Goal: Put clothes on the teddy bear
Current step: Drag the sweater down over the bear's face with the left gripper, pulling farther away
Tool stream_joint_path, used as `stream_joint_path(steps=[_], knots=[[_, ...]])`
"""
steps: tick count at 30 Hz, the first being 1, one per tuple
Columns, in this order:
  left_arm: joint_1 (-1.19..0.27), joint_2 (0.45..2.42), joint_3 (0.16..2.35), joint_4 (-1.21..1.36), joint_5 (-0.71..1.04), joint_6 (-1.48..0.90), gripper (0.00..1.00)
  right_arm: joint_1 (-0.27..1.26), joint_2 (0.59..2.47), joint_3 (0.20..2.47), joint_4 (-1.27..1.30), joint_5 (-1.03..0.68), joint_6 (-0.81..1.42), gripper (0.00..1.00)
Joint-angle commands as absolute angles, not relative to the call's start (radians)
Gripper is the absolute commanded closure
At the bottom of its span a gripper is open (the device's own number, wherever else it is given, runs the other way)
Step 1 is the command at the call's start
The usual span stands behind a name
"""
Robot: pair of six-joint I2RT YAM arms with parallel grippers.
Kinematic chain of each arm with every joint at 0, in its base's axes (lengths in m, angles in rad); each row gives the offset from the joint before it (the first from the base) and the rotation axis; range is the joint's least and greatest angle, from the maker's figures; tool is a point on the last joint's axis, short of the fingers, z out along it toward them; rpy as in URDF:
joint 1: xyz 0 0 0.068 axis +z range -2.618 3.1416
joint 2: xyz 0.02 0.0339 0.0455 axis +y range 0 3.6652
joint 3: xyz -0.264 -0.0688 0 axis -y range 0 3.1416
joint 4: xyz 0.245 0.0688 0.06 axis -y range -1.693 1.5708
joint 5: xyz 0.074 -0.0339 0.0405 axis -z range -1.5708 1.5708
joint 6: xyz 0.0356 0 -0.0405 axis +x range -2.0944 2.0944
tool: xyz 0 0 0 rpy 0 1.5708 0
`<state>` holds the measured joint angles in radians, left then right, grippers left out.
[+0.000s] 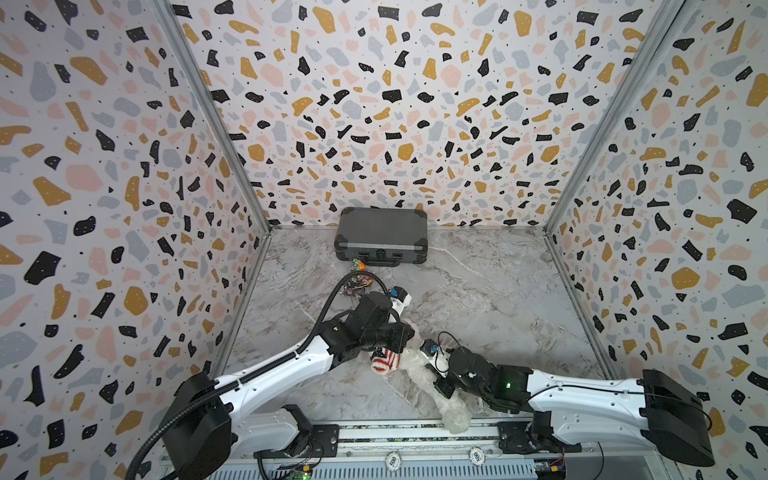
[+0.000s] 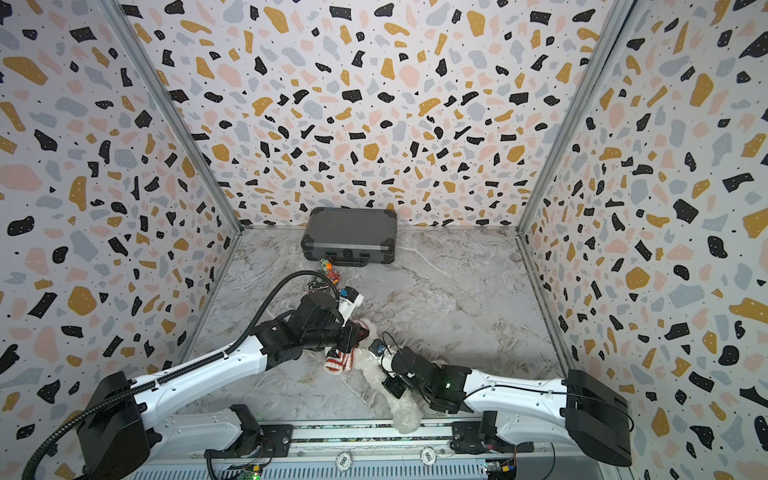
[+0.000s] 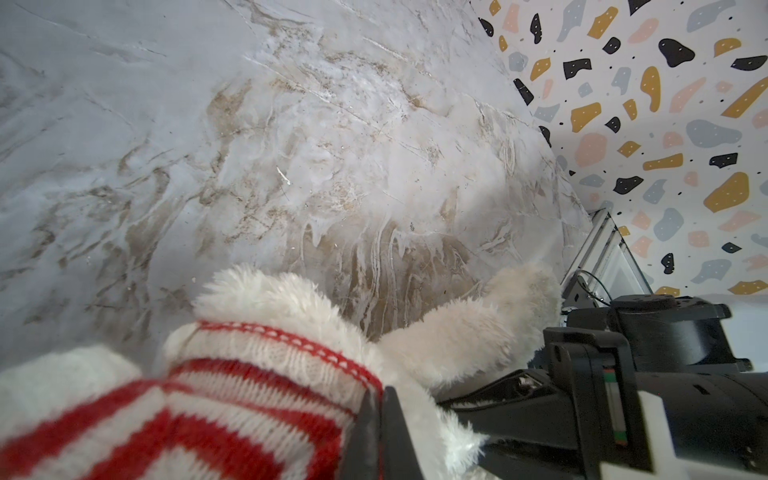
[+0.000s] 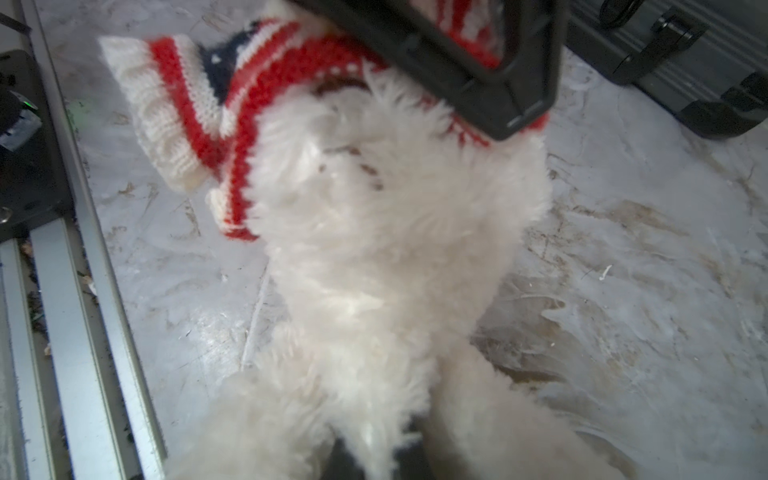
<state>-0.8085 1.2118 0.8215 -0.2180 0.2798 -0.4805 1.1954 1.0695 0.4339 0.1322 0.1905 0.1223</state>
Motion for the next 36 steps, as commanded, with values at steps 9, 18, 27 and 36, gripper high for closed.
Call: stream_joint_path(steps=[9,18,27,36], knots=[[-0.816,1.188,1.009,-0.293,0.298,-0.467,0.83,1.198,0.920,0.335,0.509,0.288,-0.070,1.00],[-0.819,1.209,1.099,-0.283,0.327,-0.498,0.62,1.195,0.917,0.260,0.713,0.284,-0.180,1.00],[-0.812,1.158,1.135,-0.250,0.329,-0.505,0.41,1.098,0.894,0.160,0.890,0.146,-0.212,1.00],[-0.779,1.097,1.165,-0.239,0.399,-0.507,0.40,1.065,0.909,0.148,0.893,0.110,-0.204,1.00]])
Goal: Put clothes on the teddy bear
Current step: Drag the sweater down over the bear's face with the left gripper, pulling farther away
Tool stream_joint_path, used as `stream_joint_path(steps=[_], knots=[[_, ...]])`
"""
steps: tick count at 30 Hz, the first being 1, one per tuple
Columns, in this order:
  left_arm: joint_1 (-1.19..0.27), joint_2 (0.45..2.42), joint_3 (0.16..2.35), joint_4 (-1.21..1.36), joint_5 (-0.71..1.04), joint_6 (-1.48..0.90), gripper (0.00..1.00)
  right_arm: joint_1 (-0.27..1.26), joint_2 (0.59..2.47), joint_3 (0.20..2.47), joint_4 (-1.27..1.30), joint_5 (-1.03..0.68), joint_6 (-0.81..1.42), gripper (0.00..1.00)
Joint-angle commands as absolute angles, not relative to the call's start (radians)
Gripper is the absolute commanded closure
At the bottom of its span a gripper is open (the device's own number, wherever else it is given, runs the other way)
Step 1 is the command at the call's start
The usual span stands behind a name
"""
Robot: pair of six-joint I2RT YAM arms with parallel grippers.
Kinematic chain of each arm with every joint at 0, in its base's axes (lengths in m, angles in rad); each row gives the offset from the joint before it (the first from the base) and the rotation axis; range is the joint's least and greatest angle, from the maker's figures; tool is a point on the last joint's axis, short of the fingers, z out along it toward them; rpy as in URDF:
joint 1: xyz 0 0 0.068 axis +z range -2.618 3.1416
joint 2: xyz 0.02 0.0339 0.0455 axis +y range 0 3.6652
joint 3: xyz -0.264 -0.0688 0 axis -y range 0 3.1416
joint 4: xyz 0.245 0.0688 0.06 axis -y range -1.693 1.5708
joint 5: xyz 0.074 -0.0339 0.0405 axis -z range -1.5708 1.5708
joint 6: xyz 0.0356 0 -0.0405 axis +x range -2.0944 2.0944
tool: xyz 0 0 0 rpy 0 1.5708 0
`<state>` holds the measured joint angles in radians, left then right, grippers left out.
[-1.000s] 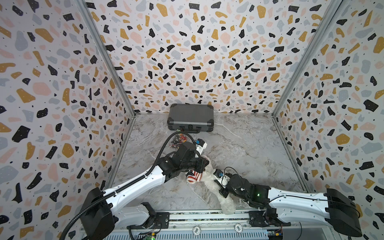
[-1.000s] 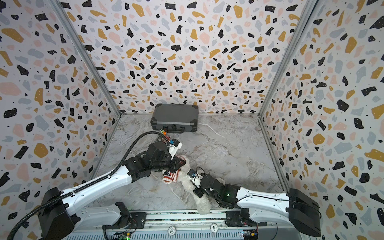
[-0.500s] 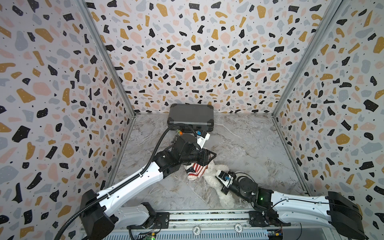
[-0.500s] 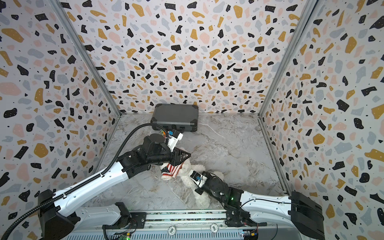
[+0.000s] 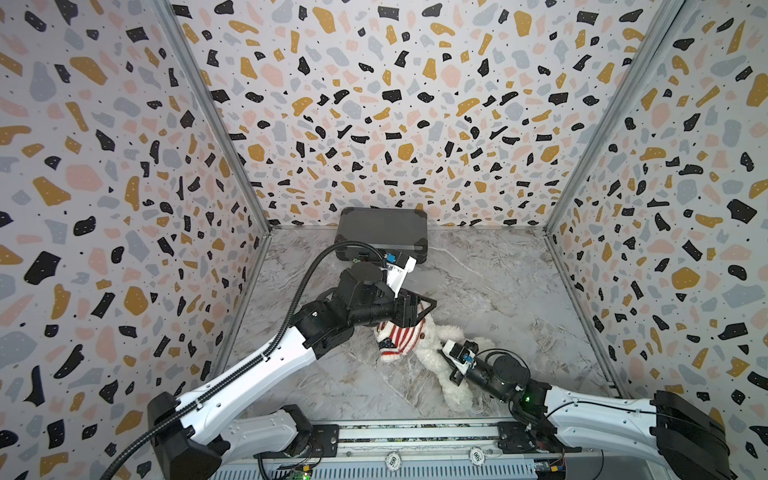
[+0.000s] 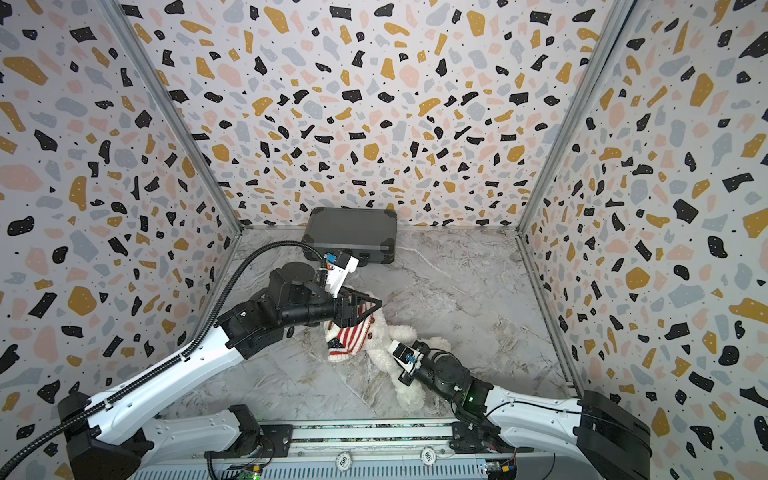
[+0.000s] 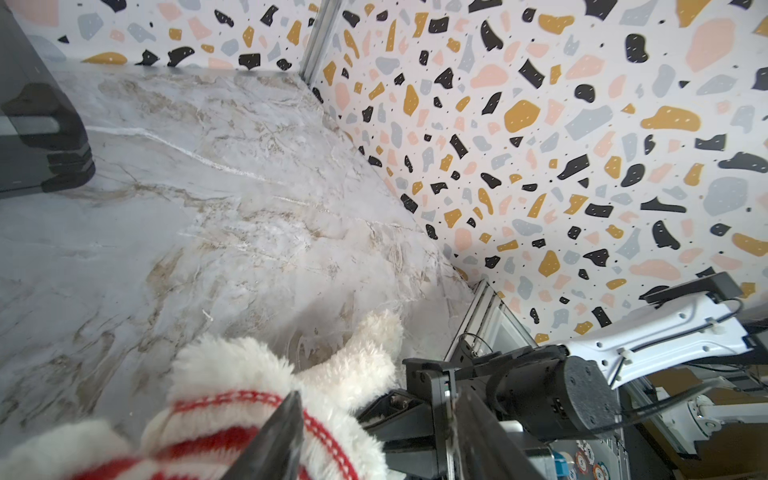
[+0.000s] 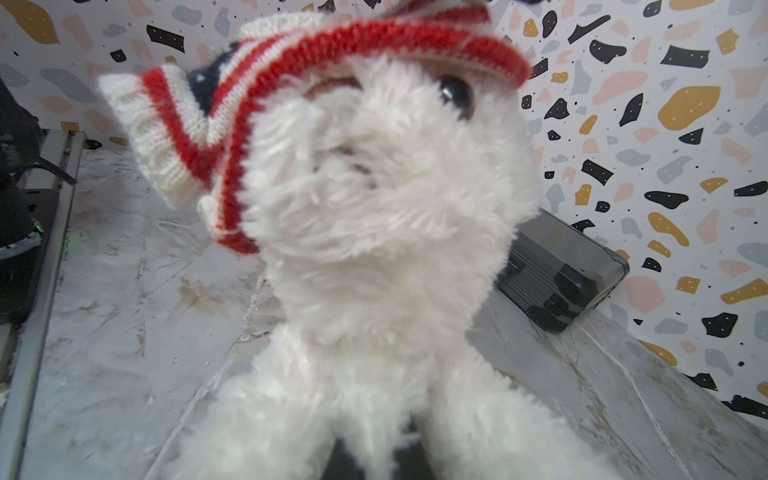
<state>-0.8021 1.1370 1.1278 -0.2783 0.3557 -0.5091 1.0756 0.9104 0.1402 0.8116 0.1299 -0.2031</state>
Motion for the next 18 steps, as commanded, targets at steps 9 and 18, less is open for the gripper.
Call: stream_joint_path(steps=[9,18], knots=[[-0.689,0.939,1.119,-0.406,0.321,-0.458,0.62,1.019,0.892,0.132,0.899,0.065,-0.169,1.00],[-0.681,0.868,1.045,-0.533,0.197,-0.436,0.91,1.013,0.879,0.127,0.896,0.055,-0.172,1.00]])
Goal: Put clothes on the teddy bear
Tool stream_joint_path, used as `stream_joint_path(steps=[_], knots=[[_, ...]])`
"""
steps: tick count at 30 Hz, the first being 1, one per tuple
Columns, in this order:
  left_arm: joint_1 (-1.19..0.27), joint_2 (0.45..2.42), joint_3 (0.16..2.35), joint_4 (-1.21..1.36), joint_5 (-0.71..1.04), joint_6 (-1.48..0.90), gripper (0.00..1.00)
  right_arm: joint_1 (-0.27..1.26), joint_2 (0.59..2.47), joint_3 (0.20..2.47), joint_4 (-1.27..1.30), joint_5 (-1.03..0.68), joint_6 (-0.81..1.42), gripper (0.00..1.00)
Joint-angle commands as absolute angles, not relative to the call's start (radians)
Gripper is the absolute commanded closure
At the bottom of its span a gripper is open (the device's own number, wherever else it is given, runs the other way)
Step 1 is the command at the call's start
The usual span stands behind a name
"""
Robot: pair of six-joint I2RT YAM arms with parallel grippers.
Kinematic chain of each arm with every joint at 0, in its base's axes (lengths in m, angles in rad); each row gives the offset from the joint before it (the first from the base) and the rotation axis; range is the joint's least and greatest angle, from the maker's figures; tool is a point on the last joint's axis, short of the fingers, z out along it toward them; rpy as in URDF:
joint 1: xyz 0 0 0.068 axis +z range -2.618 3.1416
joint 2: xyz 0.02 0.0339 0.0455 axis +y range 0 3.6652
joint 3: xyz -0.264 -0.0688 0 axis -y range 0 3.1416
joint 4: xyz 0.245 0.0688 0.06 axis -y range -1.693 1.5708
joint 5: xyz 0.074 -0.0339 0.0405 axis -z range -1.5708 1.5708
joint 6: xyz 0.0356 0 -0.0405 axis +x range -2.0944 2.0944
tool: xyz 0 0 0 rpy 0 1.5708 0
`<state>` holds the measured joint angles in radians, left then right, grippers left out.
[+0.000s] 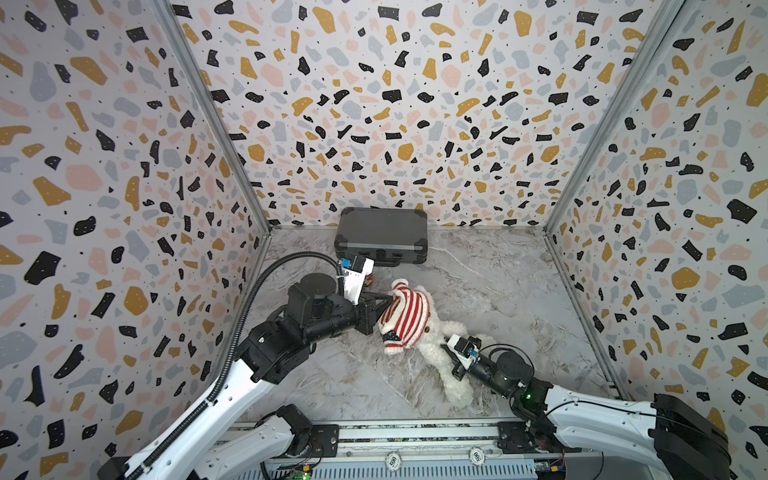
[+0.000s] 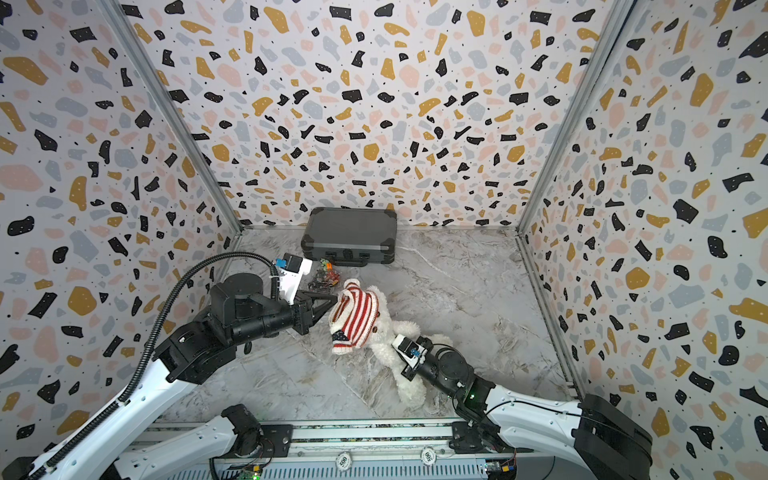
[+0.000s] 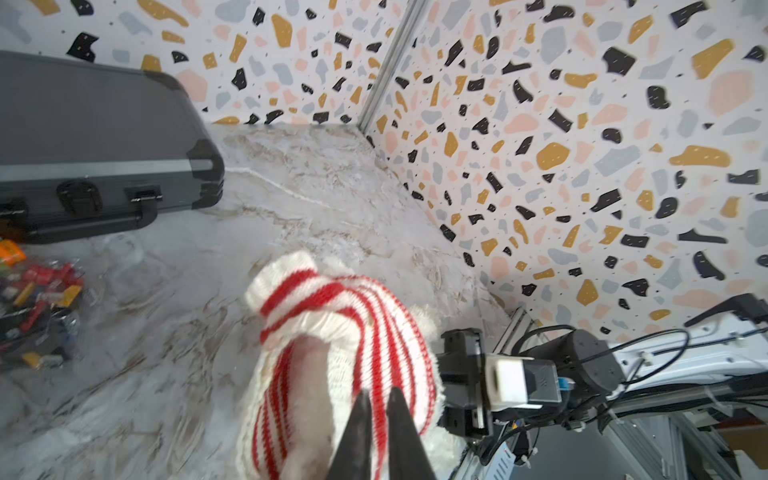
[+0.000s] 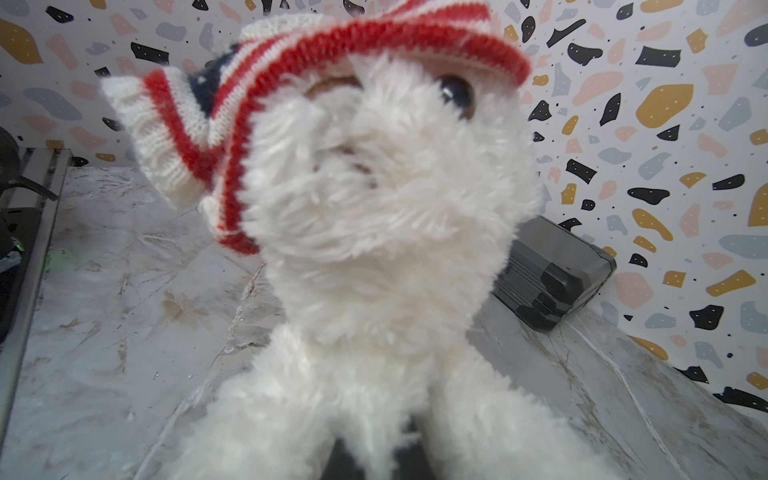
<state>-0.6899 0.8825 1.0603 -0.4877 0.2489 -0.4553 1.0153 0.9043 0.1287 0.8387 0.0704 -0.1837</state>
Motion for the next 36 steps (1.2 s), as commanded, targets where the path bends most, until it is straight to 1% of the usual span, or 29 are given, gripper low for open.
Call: stream_joint_path(steps=[1,5,12,15,20,26,29,36], knots=[[-0.678,0.869,1.043,-0.541,0.190,-0.436,0.91,1.013,0.875,0.125,0.896,0.051,-0.173,1.00],[-0.650,0.884,1.033,-0.548,0.208,-0.437,0.90,1.012,0.858,0.116,0.900,0.042,-0.179,1.00],[-0.647,0.938,1.025,-0.523,0.321,-0.407,0.78,1.014,0.853,0.116,0.902,0.025,-0.187,1.00],[-0.647,0.955,1.019,-0.531,0.329,-0.398,0.73,1.013,0.851,0.115,0.906,0.015,-0.193,1.00],[-0.647,0.976,1.009,-0.527,0.349,-0.387,0.70,1.015,0.851,0.108,0.923,-0.001,-0.199,1.00],[-0.647,0.993,0.981,-0.487,0.401,-0.392,0.60,1.024,0.851,0.110,0.928,-0.008,-0.209,1.00],[-0.647,1.001,0.973,-0.472,0.428,-0.394,0.54,1.029,0.851,0.107,0.931,-0.007,-0.212,1.00],[-0.648,0.999,0.942,-0.414,0.503,-0.411,0.51,1.046,0.843,0.110,0.929,-0.003,-0.228,1.00]])
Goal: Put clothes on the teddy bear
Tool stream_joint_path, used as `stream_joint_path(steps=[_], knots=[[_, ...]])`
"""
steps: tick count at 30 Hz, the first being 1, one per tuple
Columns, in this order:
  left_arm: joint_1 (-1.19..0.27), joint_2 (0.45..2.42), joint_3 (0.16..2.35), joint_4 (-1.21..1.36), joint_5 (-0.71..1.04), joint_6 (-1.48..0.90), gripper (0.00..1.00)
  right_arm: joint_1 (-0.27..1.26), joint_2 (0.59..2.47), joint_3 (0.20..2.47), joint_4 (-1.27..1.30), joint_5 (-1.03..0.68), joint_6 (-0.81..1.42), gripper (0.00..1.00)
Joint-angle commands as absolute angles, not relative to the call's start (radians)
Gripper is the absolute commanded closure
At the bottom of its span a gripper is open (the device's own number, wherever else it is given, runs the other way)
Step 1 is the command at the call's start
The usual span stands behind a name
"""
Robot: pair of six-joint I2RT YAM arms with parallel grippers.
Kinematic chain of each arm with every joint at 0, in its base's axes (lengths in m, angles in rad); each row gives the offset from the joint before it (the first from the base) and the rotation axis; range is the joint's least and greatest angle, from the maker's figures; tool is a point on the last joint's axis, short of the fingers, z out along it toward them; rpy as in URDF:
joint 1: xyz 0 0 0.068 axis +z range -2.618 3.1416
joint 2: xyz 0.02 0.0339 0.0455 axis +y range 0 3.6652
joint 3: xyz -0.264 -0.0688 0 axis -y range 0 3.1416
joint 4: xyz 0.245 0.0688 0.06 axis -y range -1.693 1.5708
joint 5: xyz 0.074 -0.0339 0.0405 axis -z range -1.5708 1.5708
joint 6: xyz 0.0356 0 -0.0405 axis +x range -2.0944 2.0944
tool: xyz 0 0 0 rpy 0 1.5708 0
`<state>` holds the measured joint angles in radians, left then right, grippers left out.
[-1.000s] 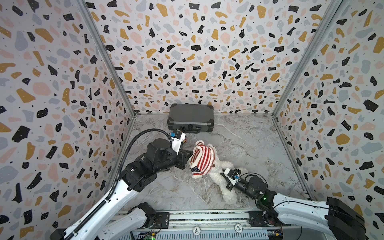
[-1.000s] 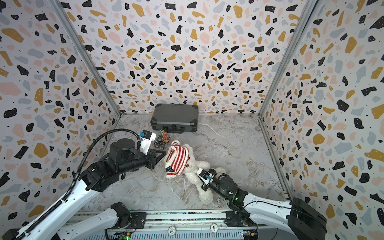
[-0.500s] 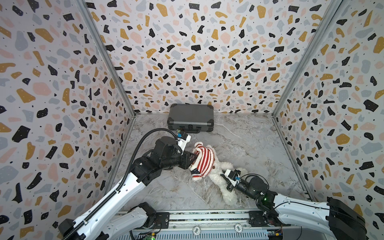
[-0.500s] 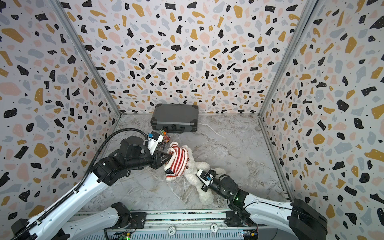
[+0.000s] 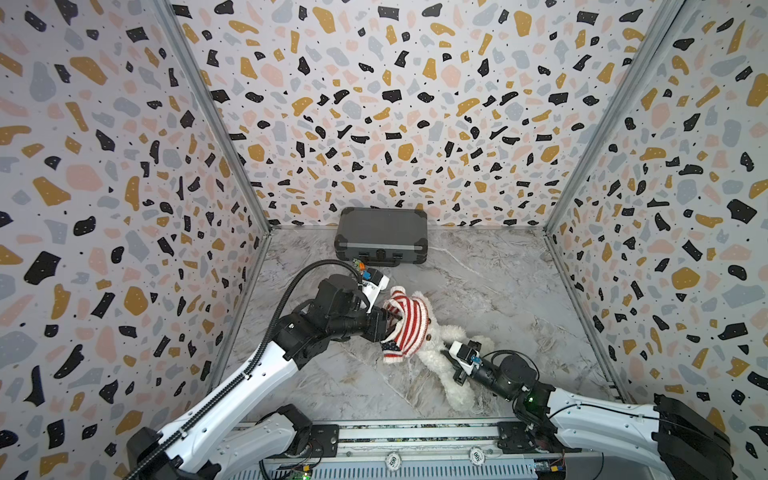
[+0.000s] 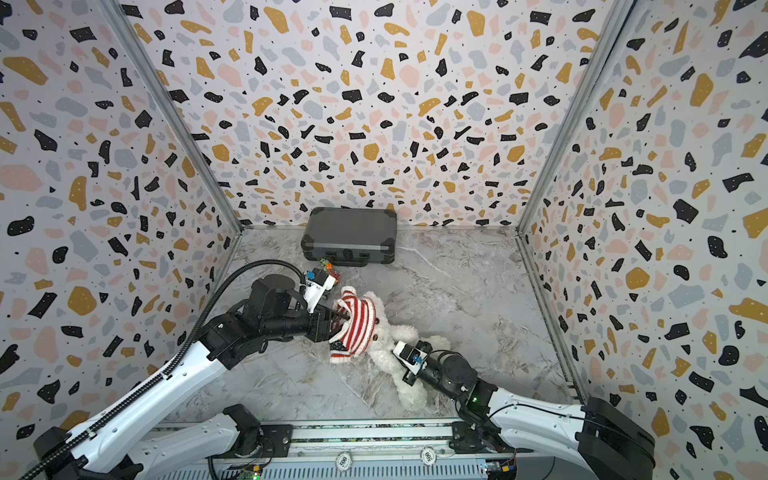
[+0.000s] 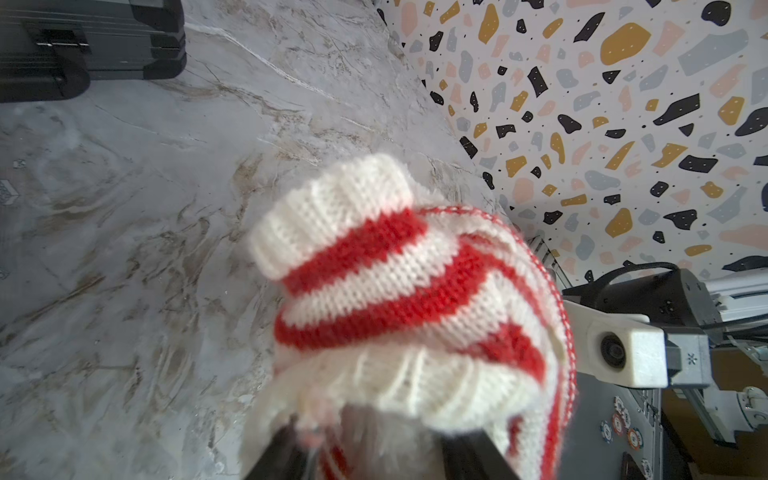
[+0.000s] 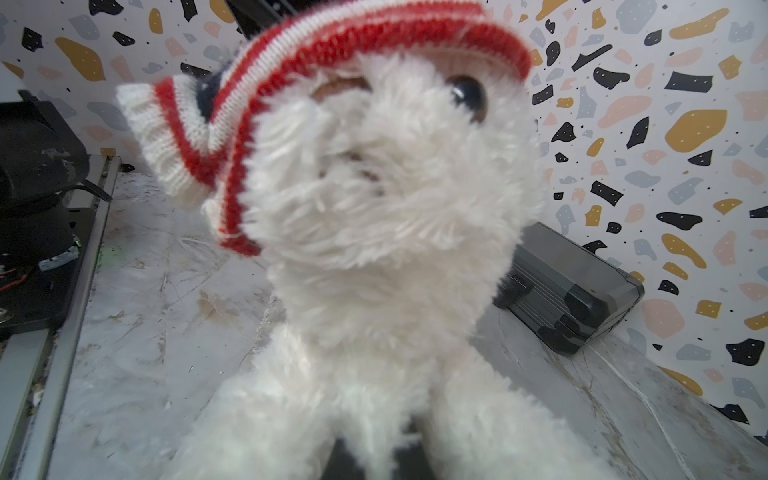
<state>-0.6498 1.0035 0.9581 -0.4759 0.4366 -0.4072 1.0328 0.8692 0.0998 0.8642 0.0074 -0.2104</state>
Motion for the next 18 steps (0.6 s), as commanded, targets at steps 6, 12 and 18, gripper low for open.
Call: stream_joint_path(steps=[6,12,18], knots=[[-0.648,0.988,0.942,-0.380,0.554,-0.426,0.49,1.075,0.832,0.103,0.934,0.017,-0.253,1.00],[-0.649,0.978,0.945,-0.376,0.582,-0.428,0.44,1.092,0.834,0.106,0.924,0.042,-0.265,1.00],[-0.649,0.961,0.947,-0.386,0.609,-0.425,0.43,1.094,0.834,0.107,0.920,0.056,-0.268,1.00]])
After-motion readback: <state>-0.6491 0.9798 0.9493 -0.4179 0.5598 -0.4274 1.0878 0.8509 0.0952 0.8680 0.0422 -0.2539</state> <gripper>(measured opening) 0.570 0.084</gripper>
